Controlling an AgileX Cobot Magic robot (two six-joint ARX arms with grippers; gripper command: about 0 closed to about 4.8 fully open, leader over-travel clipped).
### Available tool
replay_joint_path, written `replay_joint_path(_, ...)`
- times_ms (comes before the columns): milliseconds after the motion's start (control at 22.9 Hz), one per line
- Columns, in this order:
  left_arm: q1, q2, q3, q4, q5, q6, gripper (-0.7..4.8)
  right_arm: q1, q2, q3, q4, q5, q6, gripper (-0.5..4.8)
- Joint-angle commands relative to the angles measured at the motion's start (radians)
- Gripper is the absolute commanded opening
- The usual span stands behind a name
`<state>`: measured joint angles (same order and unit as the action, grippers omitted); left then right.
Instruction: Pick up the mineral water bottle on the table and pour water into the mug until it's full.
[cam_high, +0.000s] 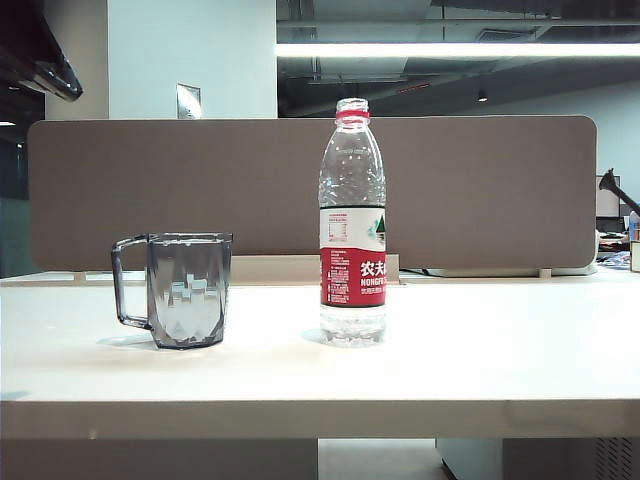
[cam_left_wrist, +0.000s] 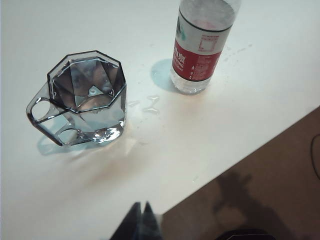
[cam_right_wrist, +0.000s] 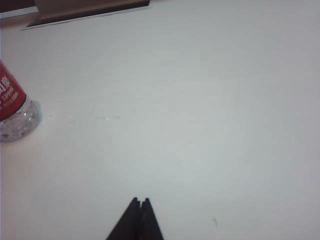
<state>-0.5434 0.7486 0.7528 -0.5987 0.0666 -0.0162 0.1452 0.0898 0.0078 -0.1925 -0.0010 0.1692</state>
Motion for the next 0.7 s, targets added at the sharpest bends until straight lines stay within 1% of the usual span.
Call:
replay_joint_path(44,-0.001,-0.002,0.005,0.01,0.0,0.005,-0.05,-0.001,-0.019,-0.007,0.01,-0.001,-0.098,-0.05)
replay_joint_path(350,-0.001,-0.002,0.005,0.01,0.0,0.005,-0.05,-0.003,-0.091,-0.007,0.012,0.03,-0.233,-0.05)
replay_joint_path(699,-0.001,-0.002,0.005,0.01,0.0,0.005,-0.05,-0.01,-0.09,-0.007,0.011,0.043,-0.234,-0.05)
